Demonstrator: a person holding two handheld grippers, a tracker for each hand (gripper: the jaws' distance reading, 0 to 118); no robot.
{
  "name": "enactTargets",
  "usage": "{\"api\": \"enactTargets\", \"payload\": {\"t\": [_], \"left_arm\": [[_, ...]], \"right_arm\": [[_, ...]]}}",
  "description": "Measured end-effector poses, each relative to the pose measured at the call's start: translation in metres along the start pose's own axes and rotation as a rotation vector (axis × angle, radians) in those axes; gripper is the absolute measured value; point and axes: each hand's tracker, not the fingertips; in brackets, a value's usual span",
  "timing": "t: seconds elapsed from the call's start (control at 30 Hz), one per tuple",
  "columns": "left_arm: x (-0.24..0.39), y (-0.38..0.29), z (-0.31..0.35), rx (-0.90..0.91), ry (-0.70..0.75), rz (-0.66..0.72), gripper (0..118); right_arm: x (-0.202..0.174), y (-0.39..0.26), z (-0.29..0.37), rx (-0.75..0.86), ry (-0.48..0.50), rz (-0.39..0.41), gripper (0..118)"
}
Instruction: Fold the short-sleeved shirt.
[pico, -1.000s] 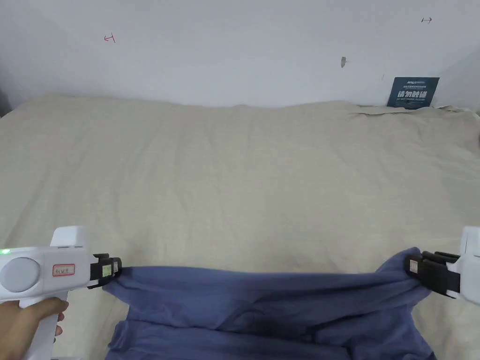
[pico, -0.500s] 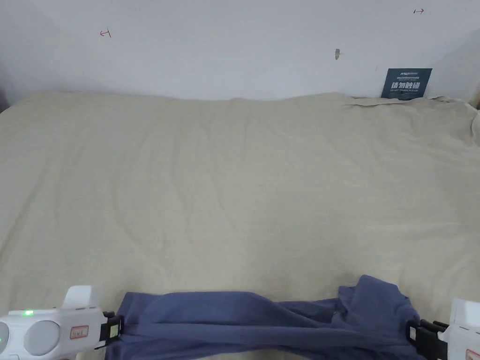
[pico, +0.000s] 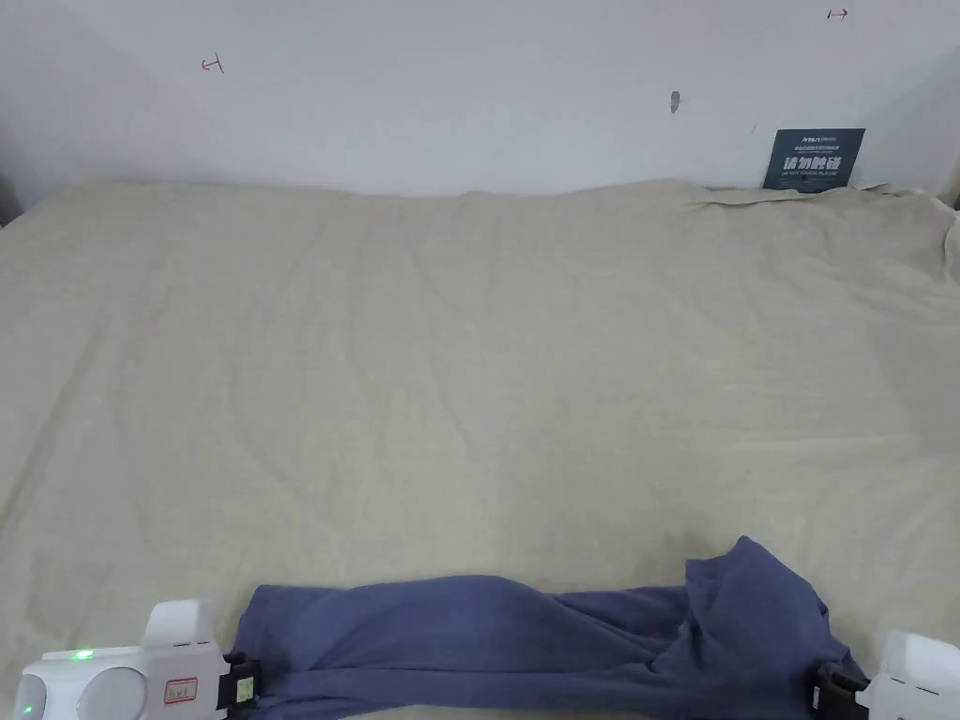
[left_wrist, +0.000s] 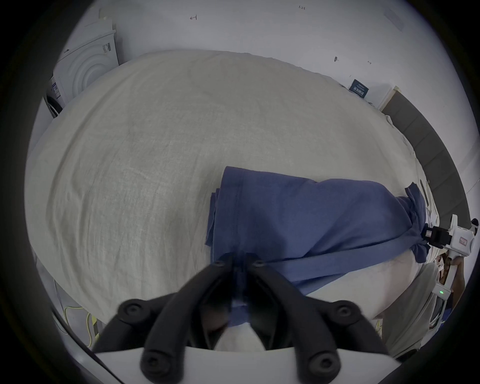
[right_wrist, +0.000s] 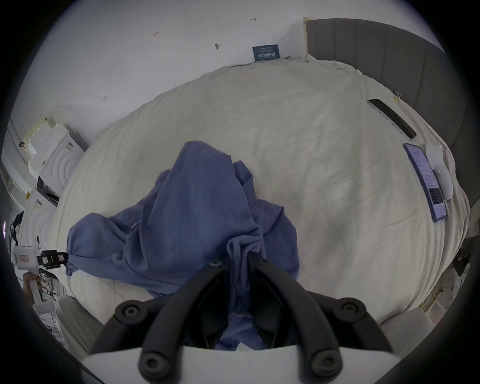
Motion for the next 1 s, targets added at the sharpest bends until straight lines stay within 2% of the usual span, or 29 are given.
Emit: {"api": "enactTargets", "payload": {"t": [0.07, 0.1, 0.13, 0.2, 0.23, 0.43, 0.57, 0.6, 0.67, 0.7, 0.77, 0.8, 0.83, 0.87, 0.9, 1.0], "left_arm": [[0.004, 0.004, 0.007, 0.005, 0.020, -0.008, 78], [0.006, 0.006, 0.011, 0.015, 0.021, -0.010, 100], [0.008, 0.009, 0.017, 0.035, 0.014, -0.009, 116], [0.012, 0.018, 0.034, 0.119, -0.030, 0.000, 118], [0.015, 0.022, 0.044, 0.156, -0.041, 0.007, 118], [0.040, 0.052, 0.095, 0.384, -0.060, 0.007, 118], [0.062, 0.058, 0.119, 0.553, -0.044, 0.009, 118], [0.068, 0.056, 0.123, 0.612, -0.037, 0.004, 115], [0.080, 0.050, 0.130, 0.695, -0.030, -0.018, 102], [0.086, 0.047, 0.132, 0.738, -0.027, -0.024, 93], [0.092, 0.039, 0.130, 0.815, -0.009, -0.056, 61], [0.097, 0.035, 0.130, 0.847, 0.014, -0.074, 43], [0.101, 0.033, 0.130, 0.862, 0.019, -0.086, 18], [0.104, 0.031, 0.131, 0.872, 0.016, -0.093, 7], [0.104, 0.031, 0.130, 0.867, 0.002, -0.100, 2], [0.109, 0.027, 0.133, 0.883, -0.023, -0.142, 0]], "right_arm": [[-0.006, 0.005, 0.013, 0.025, -0.009, 0.013, 33], [-0.008, 0.008, 0.020, 0.052, -0.006, 0.019, 46], [-0.008, 0.013, 0.028, 0.084, 0.002, 0.023, 68], [-0.016, 0.025, 0.049, 0.169, 0.031, 0.044, 94], [-0.020, 0.031, 0.059, 0.214, 0.034, 0.058, 101], [-0.048, 0.066, 0.121, 0.496, 0.082, 0.113, 103], [-0.070, 0.074, 0.144, 0.645, 0.048, 0.156, 104], [-0.075, 0.074, 0.147, 0.682, 0.035, 0.168, 104], [-0.084, 0.071, 0.151, 0.745, 0.004, 0.180, 103], [-0.089, 0.069, 0.152, 0.768, 0.001, 0.190, 103], [-0.094, 0.064, 0.154, 0.813, -0.028, 0.208, 94], [-0.094, 0.064, 0.151, 0.835, -0.046, 0.218, 80], [-0.095, 0.062, 0.150, 0.848, -0.046, 0.219, 53], [-0.095, 0.060, 0.150, 0.848, -0.045, 0.216, 27], [-0.096, 0.059, 0.150, 0.857, -0.047, 0.211, 3], [-0.094, 0.059, 0.147, 0.880, -0.038, 0.207, 0]]}}
